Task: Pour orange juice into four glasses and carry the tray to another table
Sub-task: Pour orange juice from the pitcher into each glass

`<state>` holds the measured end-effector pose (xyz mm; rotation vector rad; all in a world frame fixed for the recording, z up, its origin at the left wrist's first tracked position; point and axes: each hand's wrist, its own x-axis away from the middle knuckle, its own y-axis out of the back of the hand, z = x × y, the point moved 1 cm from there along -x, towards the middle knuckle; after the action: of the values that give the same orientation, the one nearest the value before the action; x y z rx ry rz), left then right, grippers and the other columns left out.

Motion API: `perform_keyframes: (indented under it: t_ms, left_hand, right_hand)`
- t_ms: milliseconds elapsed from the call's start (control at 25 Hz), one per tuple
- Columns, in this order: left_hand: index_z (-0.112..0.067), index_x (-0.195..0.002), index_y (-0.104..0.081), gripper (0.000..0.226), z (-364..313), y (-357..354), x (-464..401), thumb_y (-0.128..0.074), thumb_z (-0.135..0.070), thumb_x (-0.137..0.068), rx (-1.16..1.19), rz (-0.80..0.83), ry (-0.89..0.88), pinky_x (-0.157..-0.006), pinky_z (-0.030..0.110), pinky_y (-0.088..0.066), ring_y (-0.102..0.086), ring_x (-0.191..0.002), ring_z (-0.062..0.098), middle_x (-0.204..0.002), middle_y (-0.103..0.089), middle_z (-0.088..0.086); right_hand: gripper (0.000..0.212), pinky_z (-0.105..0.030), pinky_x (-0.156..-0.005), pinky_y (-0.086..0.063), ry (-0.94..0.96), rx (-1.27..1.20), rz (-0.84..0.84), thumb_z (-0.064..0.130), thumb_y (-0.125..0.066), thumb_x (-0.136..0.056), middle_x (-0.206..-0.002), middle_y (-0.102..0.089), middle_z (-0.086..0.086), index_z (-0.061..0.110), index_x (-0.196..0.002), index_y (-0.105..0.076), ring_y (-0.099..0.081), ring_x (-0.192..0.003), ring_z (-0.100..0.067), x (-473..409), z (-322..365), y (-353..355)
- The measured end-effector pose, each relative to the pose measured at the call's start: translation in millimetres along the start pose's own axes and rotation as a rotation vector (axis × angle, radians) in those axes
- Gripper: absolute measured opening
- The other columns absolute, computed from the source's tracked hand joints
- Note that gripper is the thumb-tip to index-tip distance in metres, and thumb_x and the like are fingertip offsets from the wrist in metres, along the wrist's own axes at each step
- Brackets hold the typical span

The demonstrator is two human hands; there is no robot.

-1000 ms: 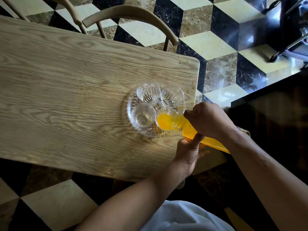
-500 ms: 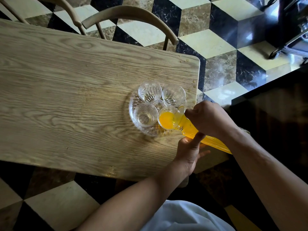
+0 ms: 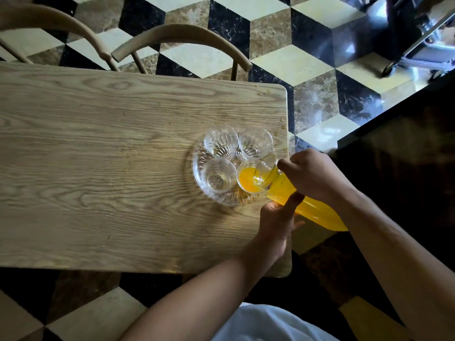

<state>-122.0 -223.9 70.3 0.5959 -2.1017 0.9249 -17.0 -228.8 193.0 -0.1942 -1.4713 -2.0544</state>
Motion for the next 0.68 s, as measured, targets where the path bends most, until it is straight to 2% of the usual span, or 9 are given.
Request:
perform_keyframes:
  t_ms: [80, 200, 280, 400, 480, 560, 680]
  left_hand:
    - [-0.016, -0.079, -0.046, 0.077, -3, 1, 1, -0.09, -0.065, -0.04, -0.026, -0.022, -0.024, -0.09, 0.055, -0.064, -0.054, -0.092, 0.024, -0.085, -0.048, 0.009]
    - [-0.013, -0.084, -0.052, 0.104, -4, 1, -4, -0.089, -0.083, -0.018, -0.046, -0.034, -0.07, -0.087, 0.05, -0.063, -0.056, -0.083, 0.02, -0.084, -0.053, 0.009]
    - [-0.011, -0.085, -0.054, 0.108, -6, -3, -8, -0.087, -0.085, -0.014, -0.055, -0.057, -0.084, -0.088, 0.054, -0.062, -0.057, -0.075, 0.015, -0.08, -0.057, 0.008]
    - [-0.013, -0.08, -0.054, 0.086, -10, -13, -15, -0.091, -0.073, -0.031, -0.07, -0.09, -0.1, -0.091, 0.058, -0.06, -0.059, -0.057, 0.003, -0.058, -0.059, -0.008]
    - [-0.015, -0.079, -0.055, 0.07, -14, -21, -18, -0.084, -0.067, -0.044, -0.079, -0.097, -0.115, -0.092, 0.058, -0.061, -0.062, -0.054, 0.0, -0.05, -0.056, -0.013]
    - [-0.015, -0.08, -0.058, 0.065, -18, -30, -22, -0.083, -0.066, -0.049, -0.082, -0.099, -0.134, -0.091, 0.059, -0.061, -0.066, -0.058, 0.001, -0.054, -0.06, -0.012]
    - [-0.012, -0.091, -0.063, 0.073, -27, -40, -30, -0.082, -0.069, -0.049, -0.078, -0.129, -0.148, -0.091, 0.059, -0.06, -0.068, -0.069, 0.007, -0.076, -0.067, -0.001]
  right_hand:
    - [0.045, -0.031, -0.048, -0.027, -0.007, -0.046, -0.006, 0.033, -0.055, -0.093, -0.054, -0.04, -0.009, 0.01, -0.057, -0.042, -0.035, -0.051, -0.021, 0, -1, 2]
    - [0.045, -0.03, -0.046, -0.025, -0.01, -0.114, -0.016, 0.033, -0.057, -0.093, -0.052, -0.04, -0.007, 0.01, -0.057, -0.043, -0.034, -0.048, -0.019, -2, -6, 4]
    - [0.045, -0.029, -0.045, -0.024, -0.006, -0.145, -0.013, 0.032, -0.057, -0.094, -0.051, -0.038, -0.005, 0.011, -0.057, -0.042, -0.032, -0.046, -0.017, -4, -9, 8]
    - [0.046, -0.029, -0.047, -0.024, 0.007, -0.186, 0.002, 0.031, -0.057, -0.095, -0.05, -0.037, -0.004, 0.012, -0.057, -0.039, -0.032, -0.048, -0.018, -12, -11, 17]
    - [0.047, -0.03, -0.048, -0.024, 0.018, -0.191, 0.0, 0.031, -0.057, -0.095, -0.05, -0.035, -0.004, 0.013, -0.057, -0.038, -0.031, -0.048, -0.019, -18, -12, 24]
    - [0.046, -0.031, -0.049, -0.024, 0.033, -0.174, 0.003, 0.031, -0.057, -0.095, -0.051, -0.036, -0.005, 0.012, -0.057, -0.038, -0.032, -0.049, -0.019, -25, -12, 30]
    - [0.047, -0.031, -0.049, -0.024, 0.034, -0.151, -0.003, 0.03, -0.056, -0.094, -0.049, -0.037, -0.005, 0.011, -0.055, -0.037, -0.031, -0.047, -0.019, -38, -11, 37]
